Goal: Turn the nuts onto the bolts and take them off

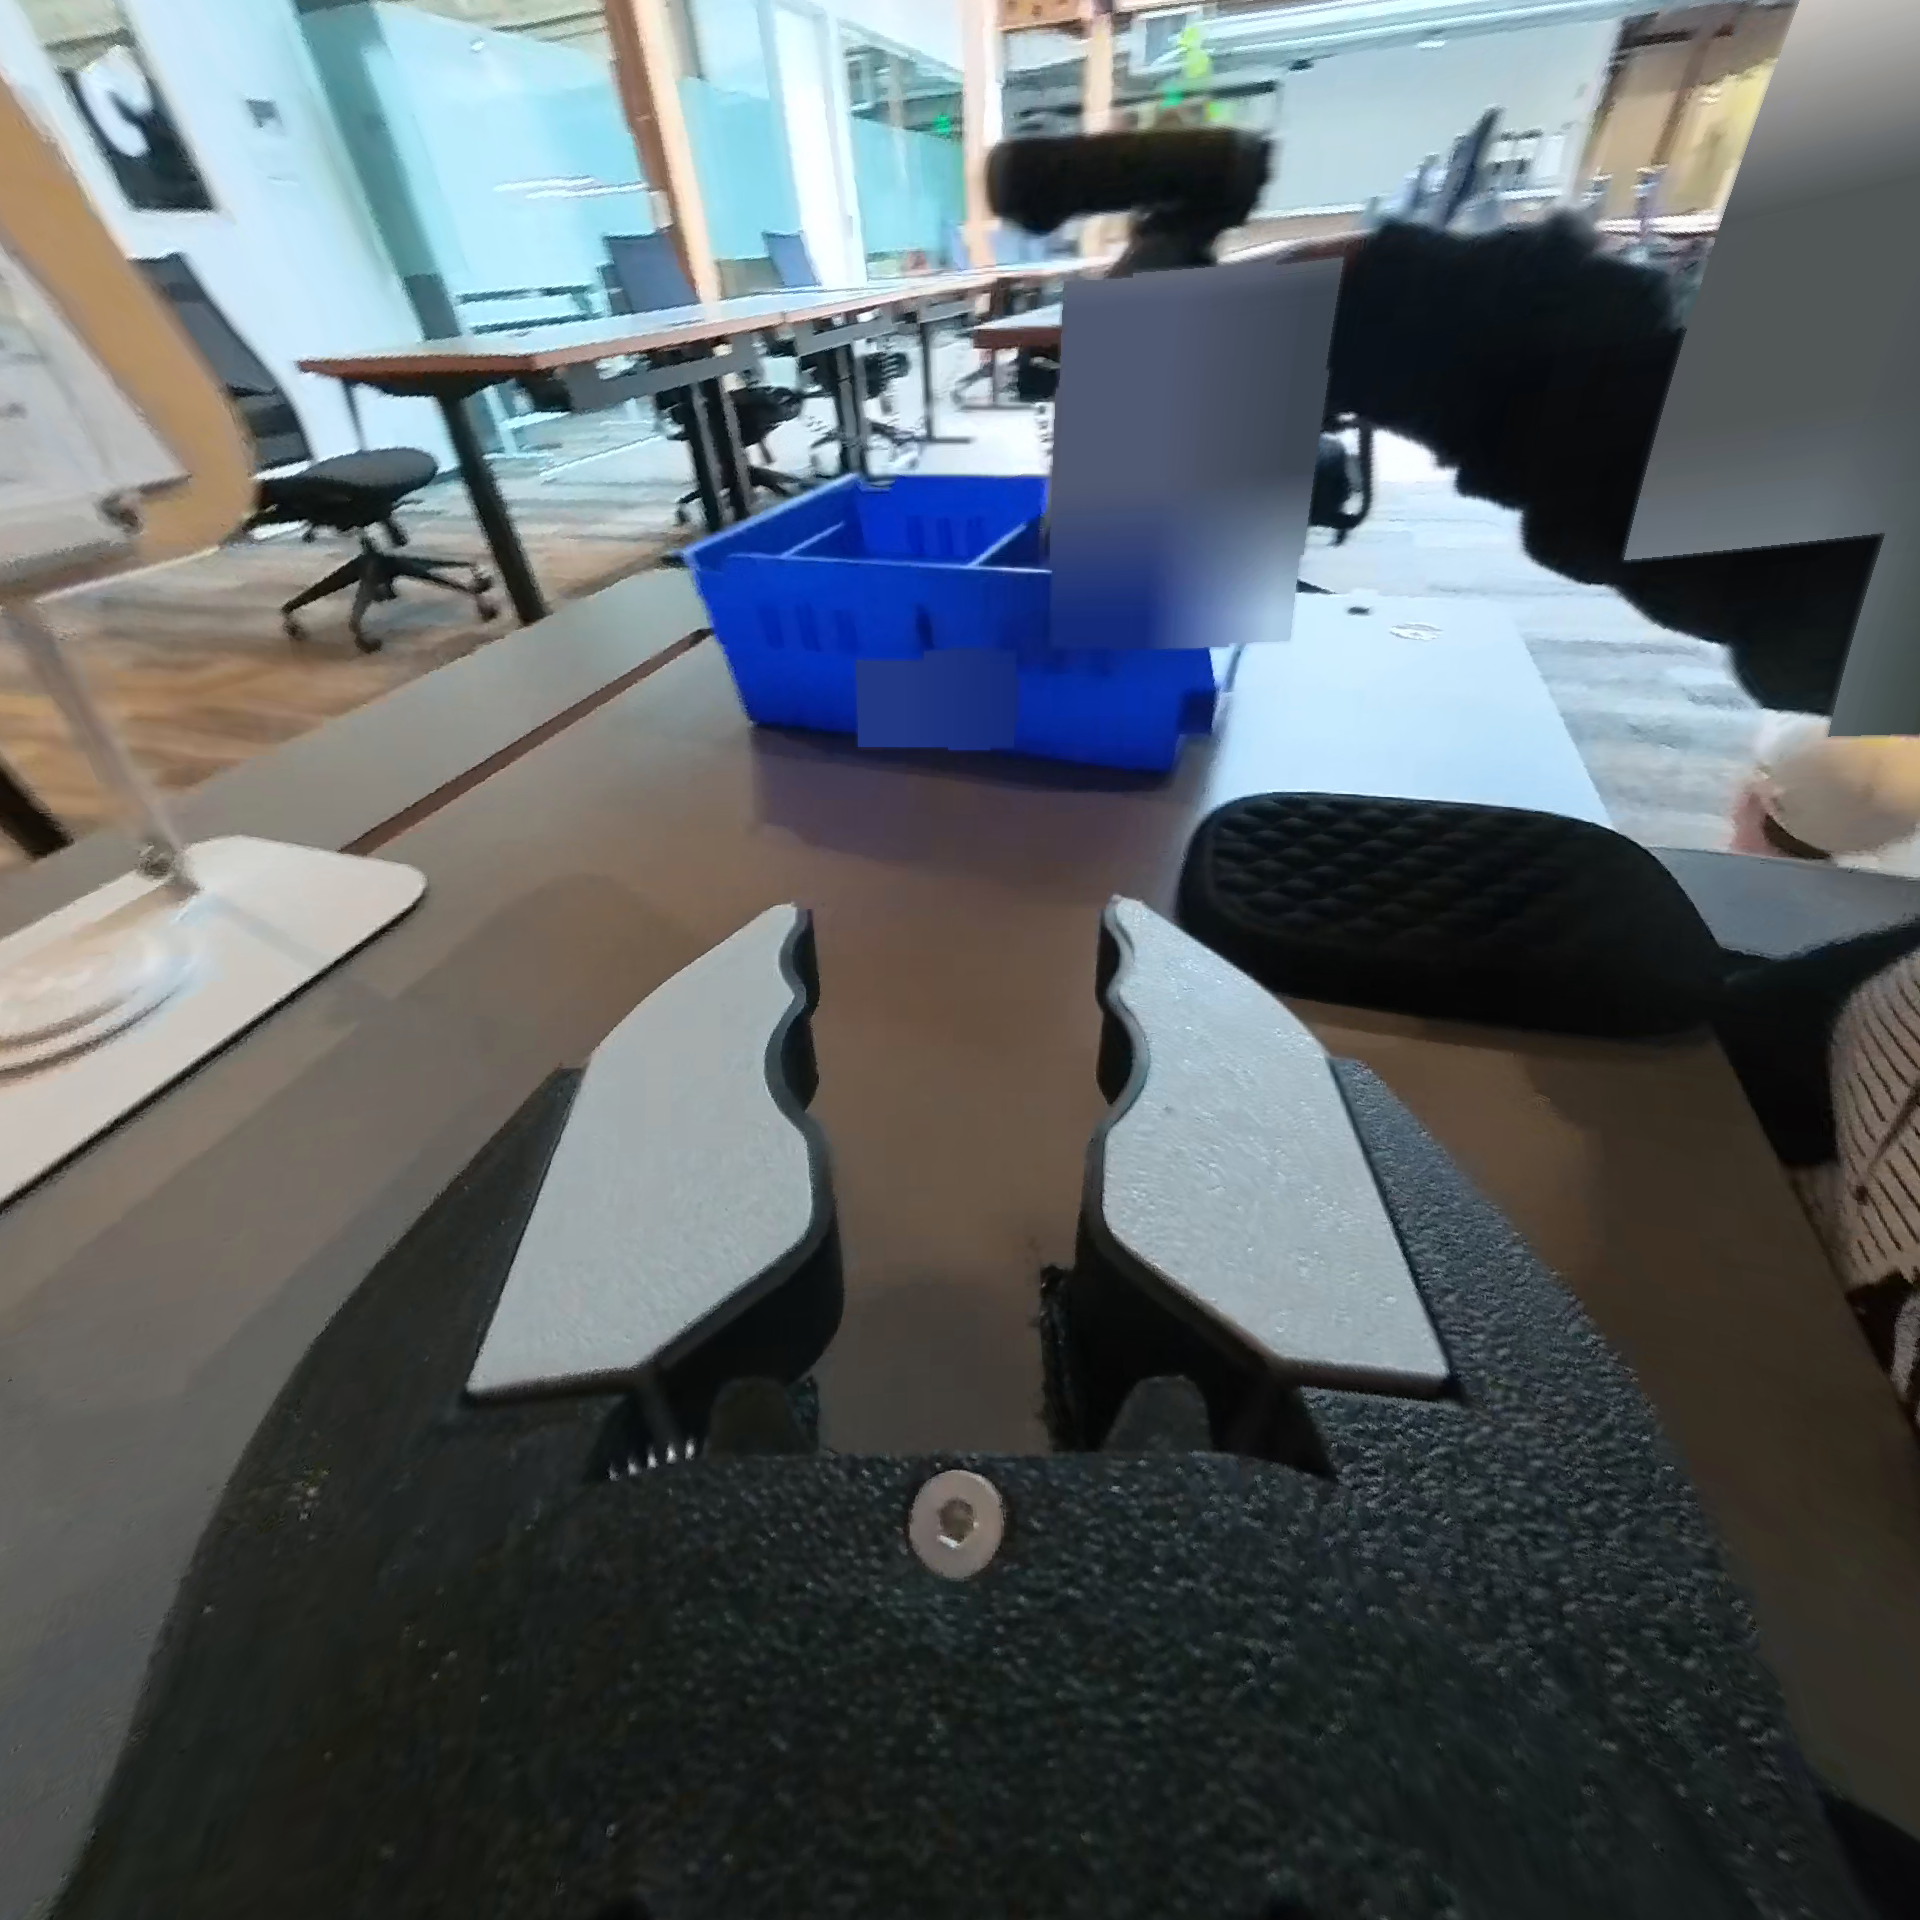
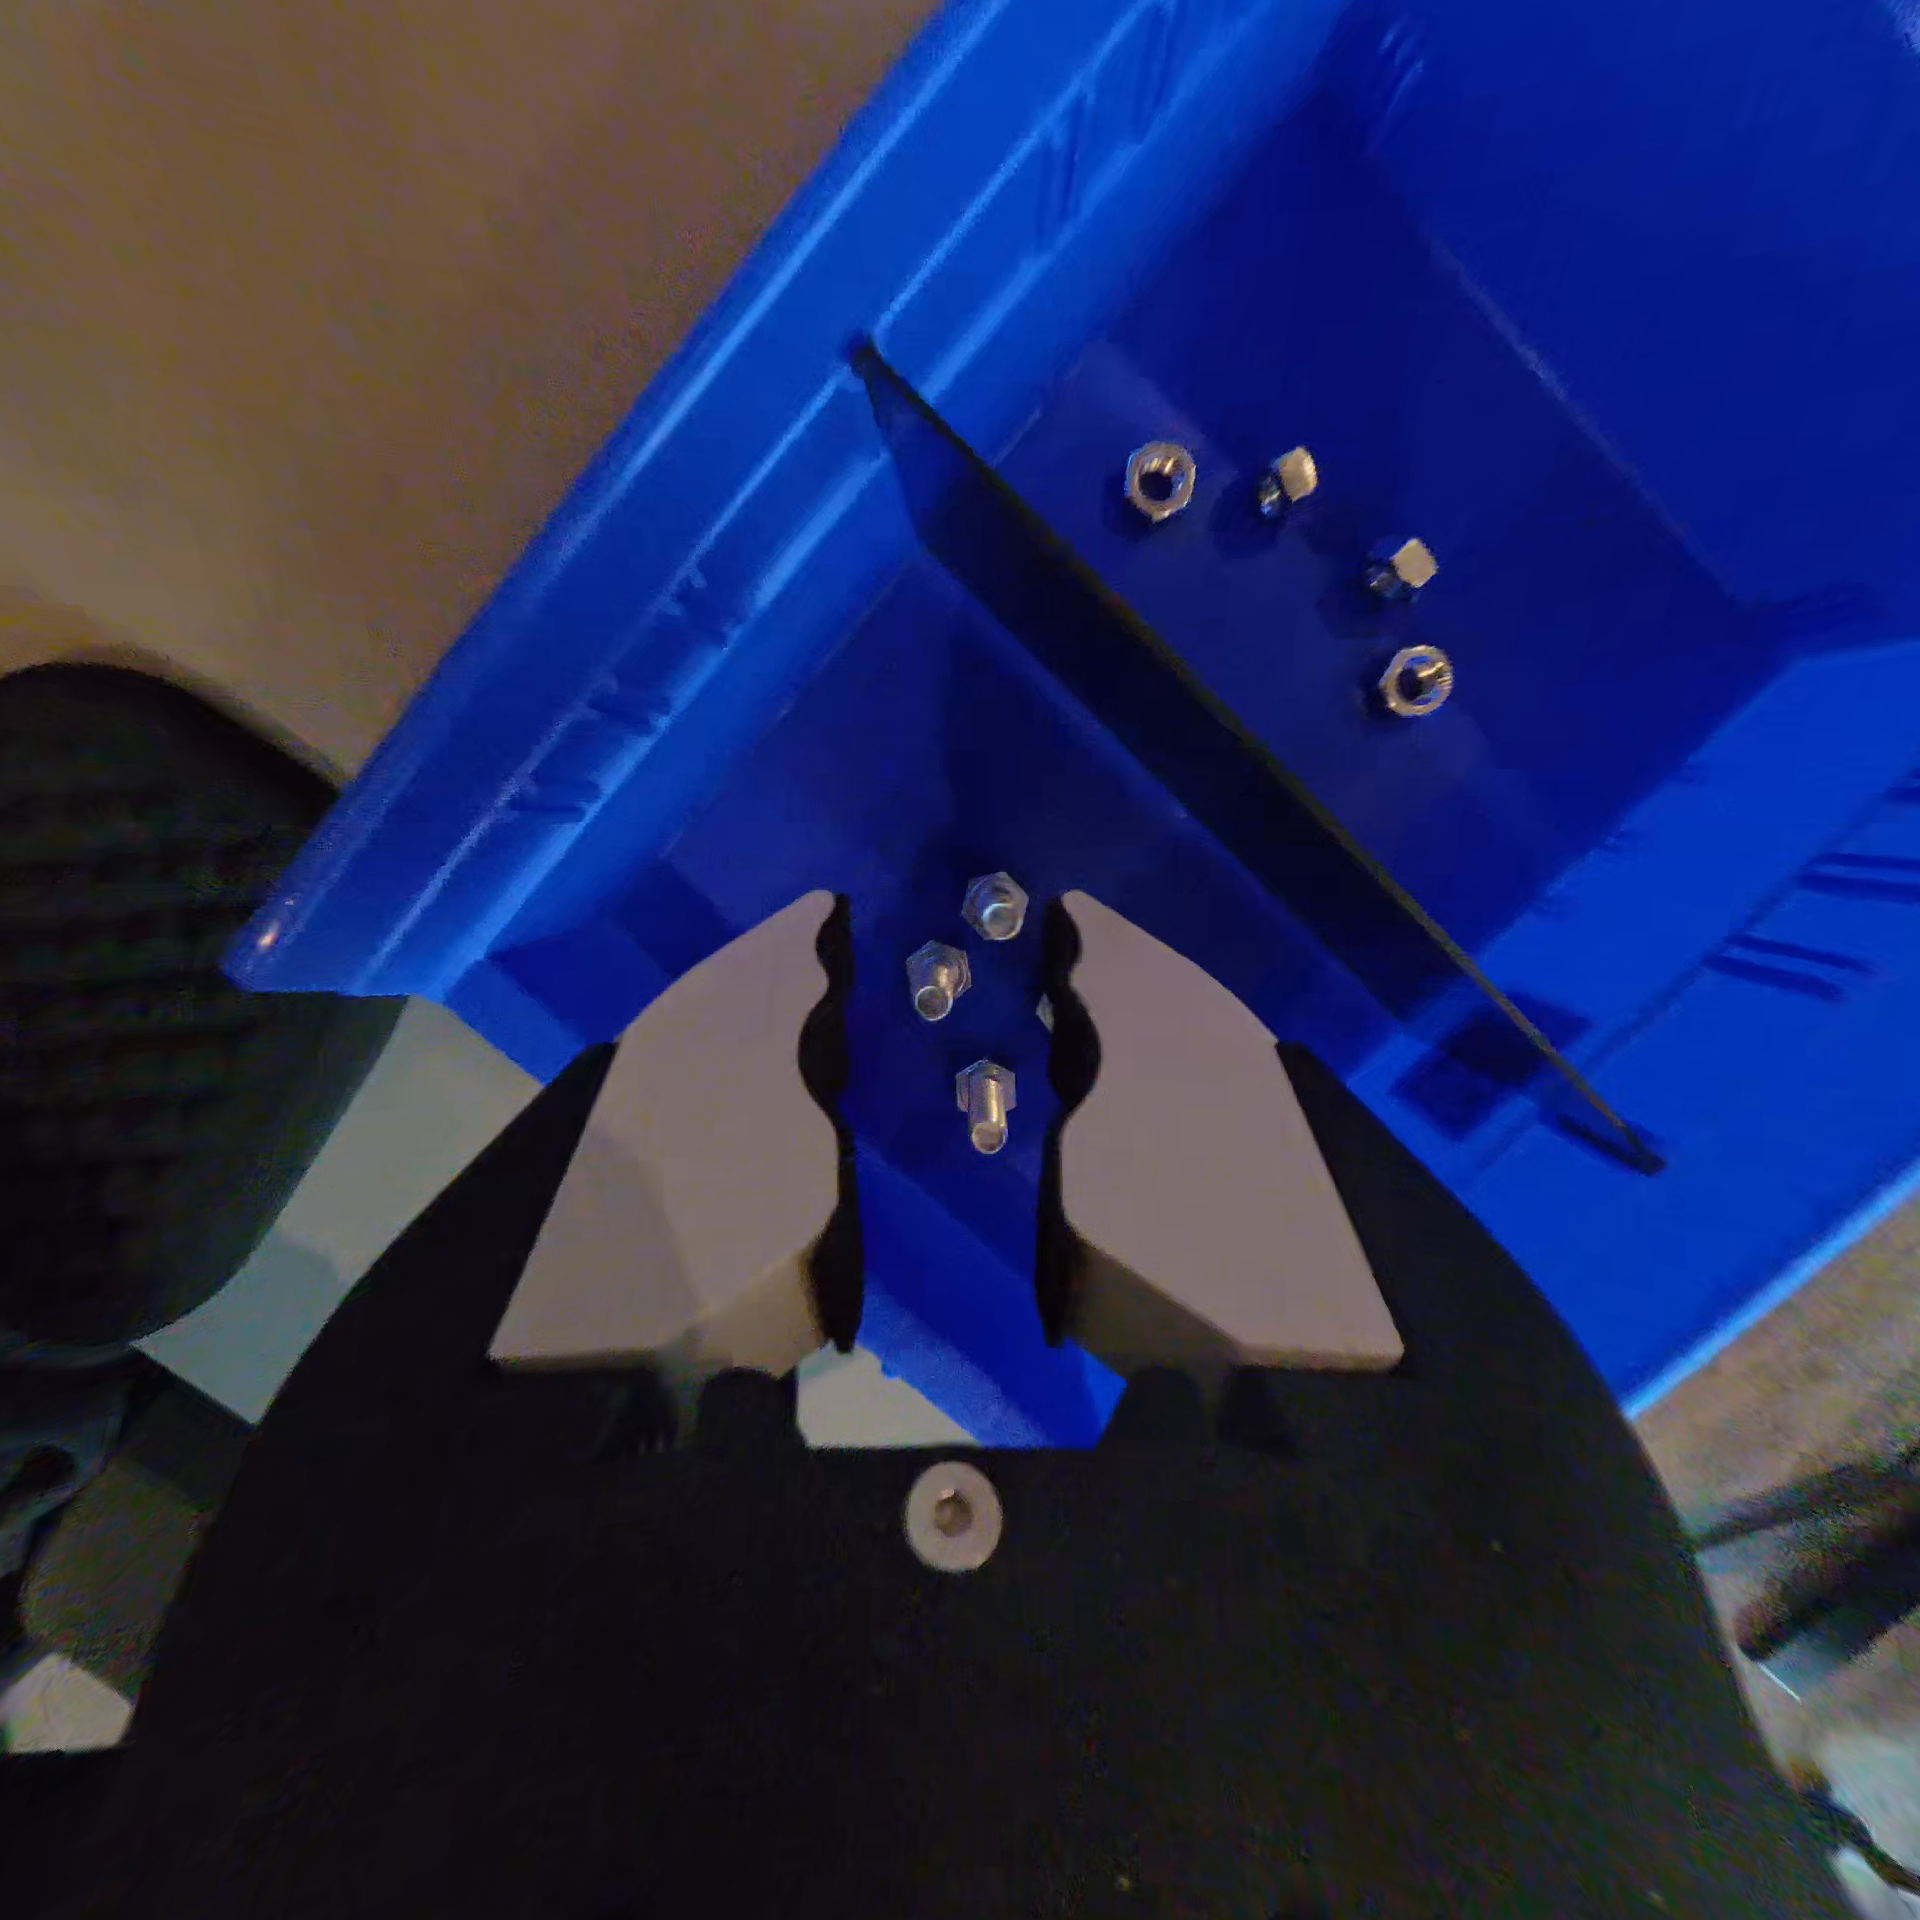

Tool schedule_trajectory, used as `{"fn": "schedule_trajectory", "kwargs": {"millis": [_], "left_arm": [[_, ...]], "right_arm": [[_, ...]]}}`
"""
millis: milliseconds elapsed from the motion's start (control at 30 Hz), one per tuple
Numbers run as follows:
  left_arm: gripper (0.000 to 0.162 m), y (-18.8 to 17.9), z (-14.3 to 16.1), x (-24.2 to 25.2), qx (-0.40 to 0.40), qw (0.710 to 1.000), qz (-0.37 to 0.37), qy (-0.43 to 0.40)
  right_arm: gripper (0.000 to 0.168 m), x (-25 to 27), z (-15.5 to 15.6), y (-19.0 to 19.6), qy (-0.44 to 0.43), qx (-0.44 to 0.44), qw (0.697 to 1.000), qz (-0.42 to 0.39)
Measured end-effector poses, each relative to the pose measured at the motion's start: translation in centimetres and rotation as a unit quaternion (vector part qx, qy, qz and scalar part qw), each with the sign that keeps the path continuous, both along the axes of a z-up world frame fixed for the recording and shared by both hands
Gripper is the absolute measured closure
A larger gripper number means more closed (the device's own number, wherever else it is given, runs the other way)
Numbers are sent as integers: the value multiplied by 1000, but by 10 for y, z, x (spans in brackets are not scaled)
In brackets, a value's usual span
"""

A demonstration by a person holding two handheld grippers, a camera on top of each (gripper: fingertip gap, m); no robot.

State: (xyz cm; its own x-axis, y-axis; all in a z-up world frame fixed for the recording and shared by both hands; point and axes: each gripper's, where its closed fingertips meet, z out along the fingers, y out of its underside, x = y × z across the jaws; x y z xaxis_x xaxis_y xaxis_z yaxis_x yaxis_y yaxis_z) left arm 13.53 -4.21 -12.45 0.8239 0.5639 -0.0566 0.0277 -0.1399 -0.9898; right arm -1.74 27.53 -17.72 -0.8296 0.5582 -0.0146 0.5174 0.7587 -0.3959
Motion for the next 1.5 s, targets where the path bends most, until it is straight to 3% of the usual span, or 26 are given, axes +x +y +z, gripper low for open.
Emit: {"fn": "schedule_trajectory", "kwargs": {"millis": [33, 300, 467, 667, 1033, 1200, 1500], "left_arm": [[109, -3, 1, -4, 2, 1000, 19, -9], [79, 0, 26, -31, 46, 988, 132, -64], [73, 31, 35, -58, 78, 975, 164, -127], [82, 99, 30, -109, 100, 958, 165, -213], [89, 218, -11, -174, 15, 946, 177, -273], [91, 237, -25, -185, -1, 935, 184, -302], [106, 235, -38, -192, -24, 925, 200, -322]], "right_arm": [[128, 0, 6, 0, 11, -13, 1000, -4], [87, -7, 32, 32, 70, -57, 992, -82], [78, -17, 41, 66, 88, -83, 980, -158], [83, -32, 39, 97, 80, -109, 964, -227], [86, -48, 8, 107, 45, -89, 963, -249], [93, -55, -2, 106, 36, -78, 963, -256], [110, -61, -21, 106, 20, -40, 966, -255]]}}
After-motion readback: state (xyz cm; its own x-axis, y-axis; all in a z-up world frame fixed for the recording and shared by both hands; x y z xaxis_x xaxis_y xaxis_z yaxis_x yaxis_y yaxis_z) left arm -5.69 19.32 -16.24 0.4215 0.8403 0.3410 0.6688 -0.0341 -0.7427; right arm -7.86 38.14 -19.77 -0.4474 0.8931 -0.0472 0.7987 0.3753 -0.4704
